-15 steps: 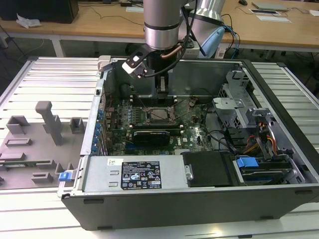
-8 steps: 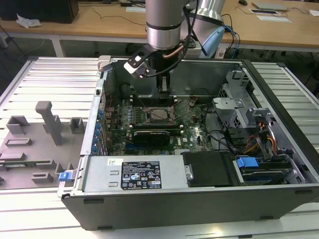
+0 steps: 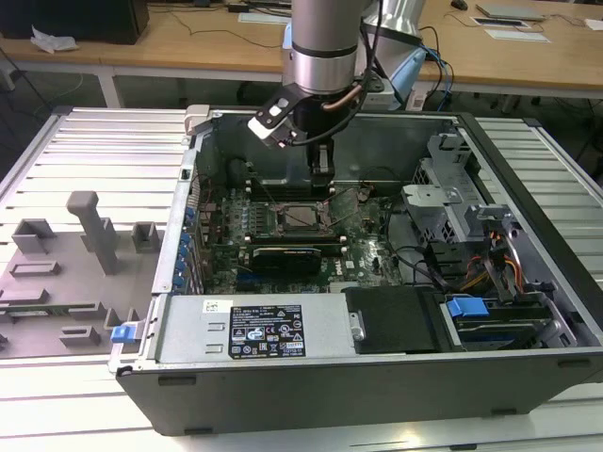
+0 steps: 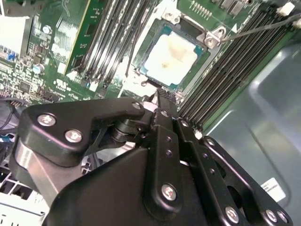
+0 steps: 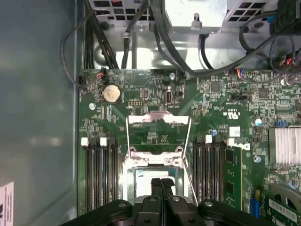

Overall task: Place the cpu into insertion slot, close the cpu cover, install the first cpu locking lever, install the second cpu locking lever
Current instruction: 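Close the cpu cover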

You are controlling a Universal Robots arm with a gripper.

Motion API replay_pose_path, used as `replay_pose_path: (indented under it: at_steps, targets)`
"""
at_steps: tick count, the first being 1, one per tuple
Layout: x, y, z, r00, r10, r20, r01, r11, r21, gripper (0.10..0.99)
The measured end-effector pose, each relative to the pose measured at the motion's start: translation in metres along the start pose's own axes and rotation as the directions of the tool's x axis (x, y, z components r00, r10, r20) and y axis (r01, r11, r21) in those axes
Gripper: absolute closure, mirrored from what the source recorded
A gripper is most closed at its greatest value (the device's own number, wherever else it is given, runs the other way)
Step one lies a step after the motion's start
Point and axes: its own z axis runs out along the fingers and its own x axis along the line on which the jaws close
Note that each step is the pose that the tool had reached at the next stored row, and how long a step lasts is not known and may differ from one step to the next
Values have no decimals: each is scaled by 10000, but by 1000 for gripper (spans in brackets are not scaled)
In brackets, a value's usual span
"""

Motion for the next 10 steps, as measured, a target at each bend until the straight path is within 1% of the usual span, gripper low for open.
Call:
replay_pose_path:
  at_steps: [2,5,8,10]
  targets:
    - [1,5,-7,10000,0,1,0,10000,2,980]
    - [0,11,-66,10000,0,-1,0,10000,1,980]
    - [0,19,-66,10000,-2,-1,2,10000,1,980]
    - [0,53,-64,10000,0,0,0,10000,2,980]
